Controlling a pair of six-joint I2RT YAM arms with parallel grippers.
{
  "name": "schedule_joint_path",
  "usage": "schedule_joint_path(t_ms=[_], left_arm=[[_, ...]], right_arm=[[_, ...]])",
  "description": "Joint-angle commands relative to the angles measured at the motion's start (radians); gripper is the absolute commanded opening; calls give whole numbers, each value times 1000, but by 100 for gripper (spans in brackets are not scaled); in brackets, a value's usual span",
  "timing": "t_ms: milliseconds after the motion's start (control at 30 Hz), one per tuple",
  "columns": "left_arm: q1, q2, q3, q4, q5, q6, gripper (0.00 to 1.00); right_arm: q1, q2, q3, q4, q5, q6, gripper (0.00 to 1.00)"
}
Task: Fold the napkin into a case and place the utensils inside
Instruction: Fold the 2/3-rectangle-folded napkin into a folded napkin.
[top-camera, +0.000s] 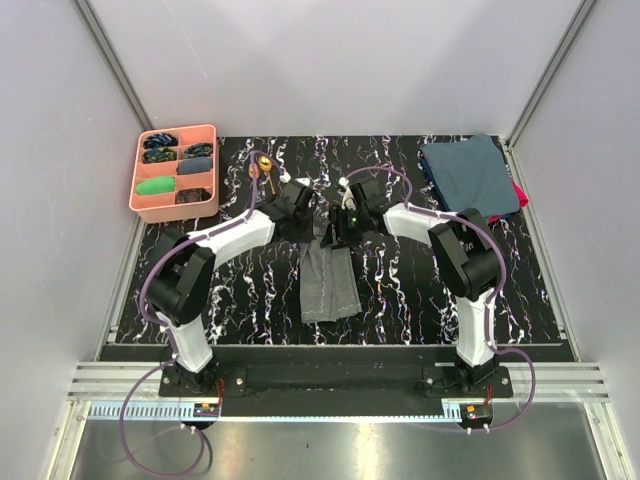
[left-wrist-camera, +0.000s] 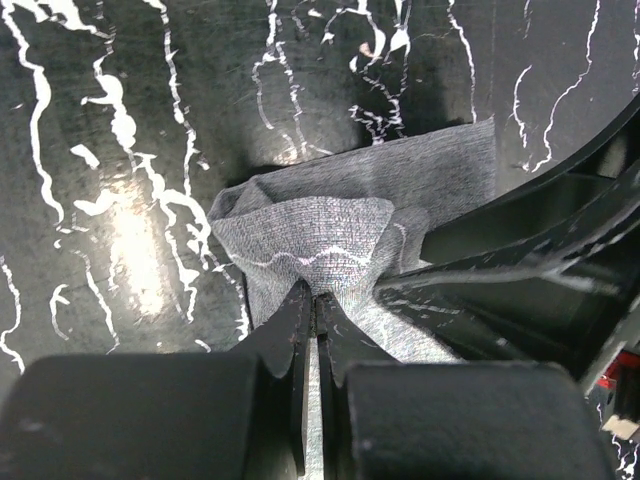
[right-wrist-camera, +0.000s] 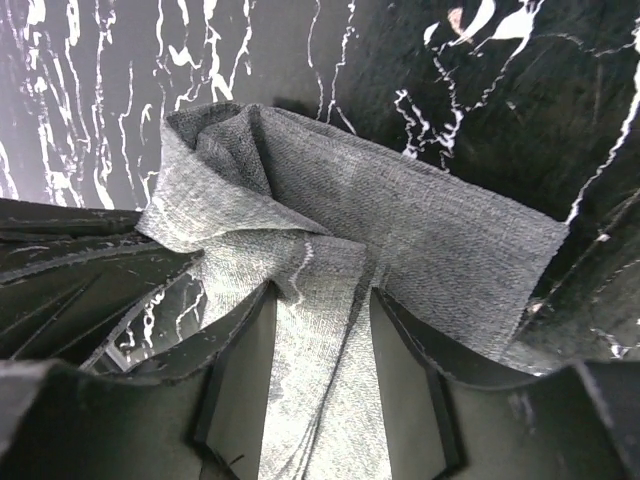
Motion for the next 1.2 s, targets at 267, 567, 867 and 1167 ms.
schedule_joint_path(t_ms=[267, 567, 867, 1167], left_arm=[[-64, 74, 120, -59, -121, -1, 5], [-138, 119, 154, -81, -303, -38, 11], [-152, 107, 180, -105, -293, -6, 28], [-67, 18, 223, -127, -34, 38, 47]], right_arm=[[-14, 26, 100, -13, 31, -16, 3], [-35, 12, 80, -13, 88, 24, 0], [-49, 3, 85, -1, 53, 15, 12], [-54, -103, 19, -50, 33, 29, 41]])
